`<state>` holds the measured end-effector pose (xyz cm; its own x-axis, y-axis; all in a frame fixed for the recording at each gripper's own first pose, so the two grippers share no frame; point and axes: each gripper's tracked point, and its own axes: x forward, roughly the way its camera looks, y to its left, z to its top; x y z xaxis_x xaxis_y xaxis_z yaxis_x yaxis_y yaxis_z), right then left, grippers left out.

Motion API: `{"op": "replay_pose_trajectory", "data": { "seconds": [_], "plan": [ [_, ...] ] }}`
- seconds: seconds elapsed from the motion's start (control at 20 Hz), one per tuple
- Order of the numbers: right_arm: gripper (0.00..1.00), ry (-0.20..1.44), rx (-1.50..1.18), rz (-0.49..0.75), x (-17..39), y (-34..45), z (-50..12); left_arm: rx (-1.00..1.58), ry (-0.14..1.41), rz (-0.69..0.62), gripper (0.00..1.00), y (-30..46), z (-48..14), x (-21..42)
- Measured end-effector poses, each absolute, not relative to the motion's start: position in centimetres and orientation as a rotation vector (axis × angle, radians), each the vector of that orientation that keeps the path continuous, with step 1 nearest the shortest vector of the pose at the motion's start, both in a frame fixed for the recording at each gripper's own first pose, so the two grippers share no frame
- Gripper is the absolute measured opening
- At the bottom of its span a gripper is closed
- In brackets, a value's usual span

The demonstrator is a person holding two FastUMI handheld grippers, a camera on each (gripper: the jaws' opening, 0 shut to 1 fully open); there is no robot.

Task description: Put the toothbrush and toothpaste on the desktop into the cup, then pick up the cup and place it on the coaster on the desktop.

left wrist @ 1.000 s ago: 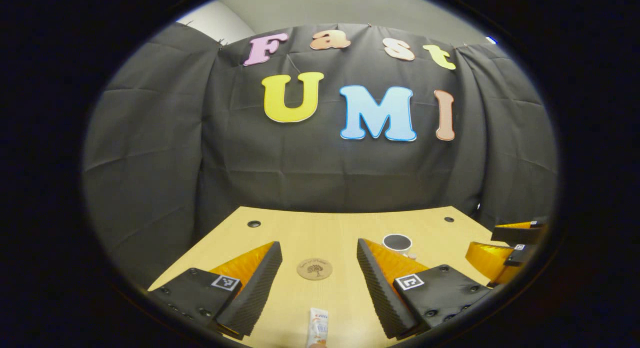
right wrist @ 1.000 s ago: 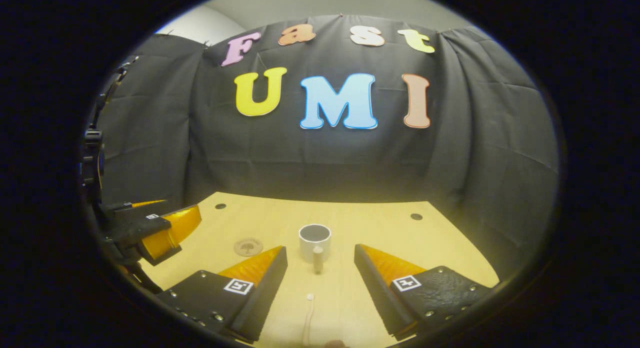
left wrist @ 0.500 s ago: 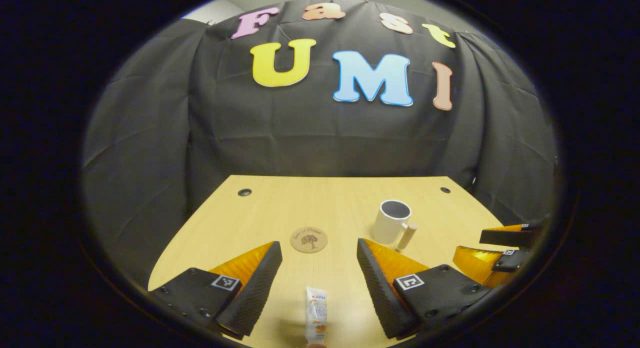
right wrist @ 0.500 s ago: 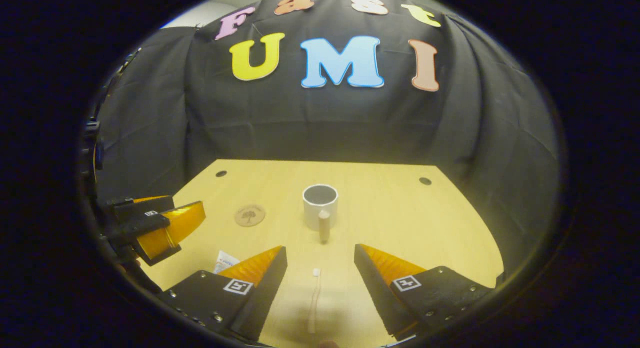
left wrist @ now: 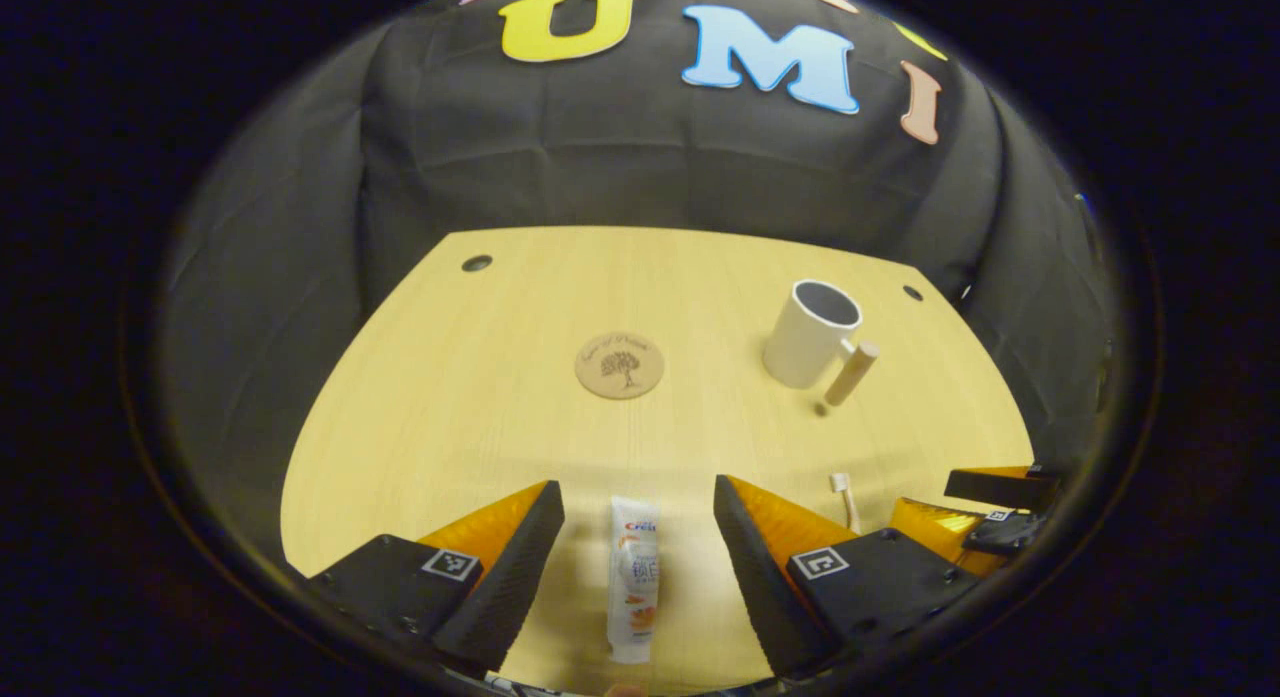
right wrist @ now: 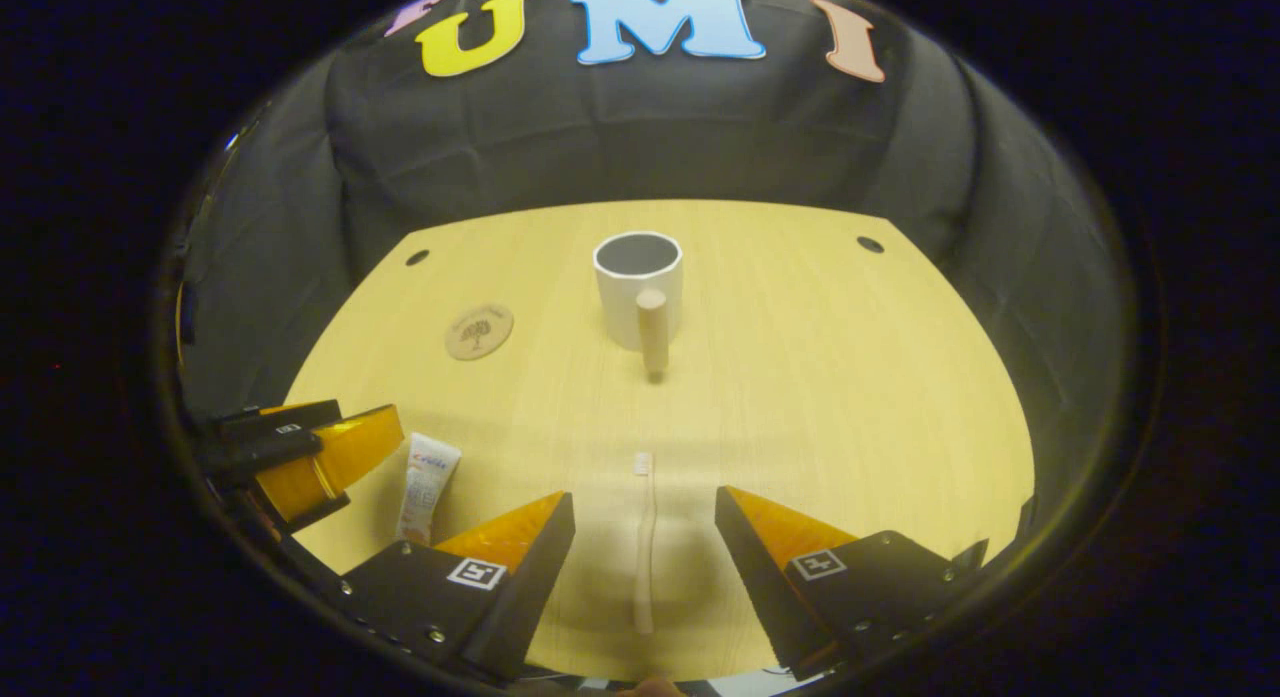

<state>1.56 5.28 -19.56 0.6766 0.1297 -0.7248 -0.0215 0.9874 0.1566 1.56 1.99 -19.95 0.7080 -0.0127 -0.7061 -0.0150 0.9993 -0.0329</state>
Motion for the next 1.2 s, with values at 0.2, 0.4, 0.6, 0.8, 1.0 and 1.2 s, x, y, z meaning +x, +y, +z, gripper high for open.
{"op": "replay_pose_trajectory", "data": {
  "seconds": [0.2, 0.4, 0.6, 0.8, 1.0, 1.2],
  "plan": [
    [0.88, 0.922, 0.101, 0.111, 1.0, 5.7, -20.9, -0.034, 0.921, 0.015, 0.97, 2.7, -23.5, 0.6],
    [0.88, 1.013, 0.071, 0.153, 0.7, 6.7, -22.8, -0.024, 1.05, 0.0, 0.98, 2.8, -26.7, -0.9],
    [0.88, 1.102, 0.037, 0.152, 0.4, 6.6, -24.7, -0.021, 1.132, 0.007, 0.98, 2.9, -28.9, -1.8],
    [0.88, 1.175, 0.033, 0.151, 0.0, 6.6, -26.0, -0.033, 1.181, 0.013, 0.98, 3.0, -29.9, -2.4],
    [0.84, 1.221, 0.029, 0.16, -0.2, 6.8, -26.8, -0.036, 1.22, 0.016, 0.89, 2.4, -30.8, -3.1],
    [0.77, 1.27, 0.017, 0.165, -0.6, 7.0, -27.4, -0.01, 1.223, 0.026, 0.83, 2.5, -31.0, -3.0]
  ]
}}
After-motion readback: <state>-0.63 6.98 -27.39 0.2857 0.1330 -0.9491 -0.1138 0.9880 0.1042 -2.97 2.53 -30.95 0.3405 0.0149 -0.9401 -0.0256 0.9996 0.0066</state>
